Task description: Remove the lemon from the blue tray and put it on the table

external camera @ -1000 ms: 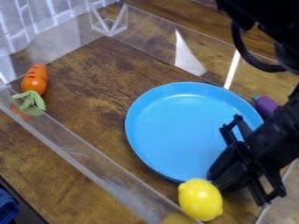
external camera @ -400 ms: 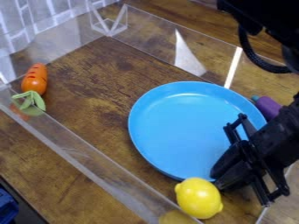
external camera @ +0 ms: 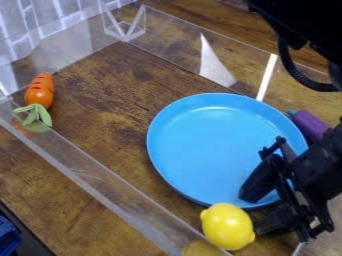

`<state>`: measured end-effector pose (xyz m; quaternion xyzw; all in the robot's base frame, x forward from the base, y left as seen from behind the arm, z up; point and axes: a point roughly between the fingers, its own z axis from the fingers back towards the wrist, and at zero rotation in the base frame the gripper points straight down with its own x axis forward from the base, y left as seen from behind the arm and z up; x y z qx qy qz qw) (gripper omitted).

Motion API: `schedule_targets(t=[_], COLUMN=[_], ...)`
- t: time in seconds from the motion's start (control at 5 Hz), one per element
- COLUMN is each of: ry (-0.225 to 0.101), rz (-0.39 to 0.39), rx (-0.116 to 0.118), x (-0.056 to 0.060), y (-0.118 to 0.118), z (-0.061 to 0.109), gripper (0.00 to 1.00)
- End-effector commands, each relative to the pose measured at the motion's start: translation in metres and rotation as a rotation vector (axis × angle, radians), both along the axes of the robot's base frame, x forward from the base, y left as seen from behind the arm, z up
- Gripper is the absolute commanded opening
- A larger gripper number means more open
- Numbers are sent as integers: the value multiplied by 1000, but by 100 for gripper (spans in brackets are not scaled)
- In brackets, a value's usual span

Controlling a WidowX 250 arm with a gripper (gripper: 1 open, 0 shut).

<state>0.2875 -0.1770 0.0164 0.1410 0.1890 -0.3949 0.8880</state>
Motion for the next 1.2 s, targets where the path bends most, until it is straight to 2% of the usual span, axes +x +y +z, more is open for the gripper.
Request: schedule_targets(t=[0.0, 1.0], ry=[-21, -80], rz=[-26, -9], rx=[-25, -29], x=[-1, 3], y=[-7, -7], z=[8, 21], gripper=[100, 100])
